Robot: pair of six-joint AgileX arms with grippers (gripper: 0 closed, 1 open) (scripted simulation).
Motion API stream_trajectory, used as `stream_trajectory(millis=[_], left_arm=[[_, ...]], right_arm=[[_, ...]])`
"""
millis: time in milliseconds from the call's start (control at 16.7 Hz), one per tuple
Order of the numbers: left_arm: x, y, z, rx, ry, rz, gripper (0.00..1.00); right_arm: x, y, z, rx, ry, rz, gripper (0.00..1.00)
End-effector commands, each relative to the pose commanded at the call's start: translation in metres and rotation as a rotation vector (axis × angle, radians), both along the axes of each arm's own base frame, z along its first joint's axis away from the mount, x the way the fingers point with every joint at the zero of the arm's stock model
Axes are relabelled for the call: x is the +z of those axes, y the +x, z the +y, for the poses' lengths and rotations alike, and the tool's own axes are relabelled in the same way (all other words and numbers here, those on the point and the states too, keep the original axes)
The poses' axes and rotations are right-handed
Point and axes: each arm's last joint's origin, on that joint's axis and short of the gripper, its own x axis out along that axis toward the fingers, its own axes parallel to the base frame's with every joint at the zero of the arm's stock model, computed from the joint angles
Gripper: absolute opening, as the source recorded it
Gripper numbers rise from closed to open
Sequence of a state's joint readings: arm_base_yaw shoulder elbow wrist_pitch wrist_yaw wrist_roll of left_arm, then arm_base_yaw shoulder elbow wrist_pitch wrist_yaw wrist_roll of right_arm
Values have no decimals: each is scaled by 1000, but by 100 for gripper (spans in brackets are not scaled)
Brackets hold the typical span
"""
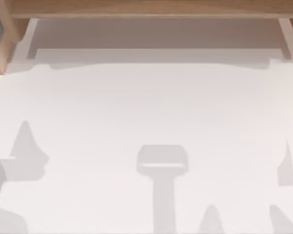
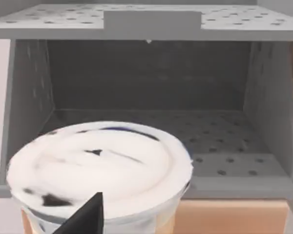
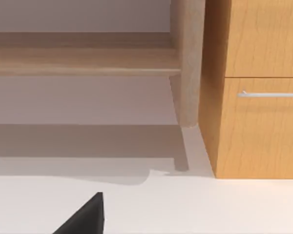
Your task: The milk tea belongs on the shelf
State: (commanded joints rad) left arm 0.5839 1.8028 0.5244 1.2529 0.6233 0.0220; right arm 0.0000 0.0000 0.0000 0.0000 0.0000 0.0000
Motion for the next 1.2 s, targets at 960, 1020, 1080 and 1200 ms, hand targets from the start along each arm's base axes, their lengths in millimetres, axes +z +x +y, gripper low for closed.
stream_trajectory(millis=[960,1020,1080,1200], left_arm=[[-77,6,52,-7,-8,-12,100],[-77,13,53,-6,-8,-13,100],[-78,21,53,-5,-7,-13,100],[-78,42,54,-6,-7,-14,100]], right_arm=[[0,0,0,0,0,0,100],[0,0,0,0,0,0,100],[0,0,0,0,0,0,100],[0,0,0,0,0,0,100]])
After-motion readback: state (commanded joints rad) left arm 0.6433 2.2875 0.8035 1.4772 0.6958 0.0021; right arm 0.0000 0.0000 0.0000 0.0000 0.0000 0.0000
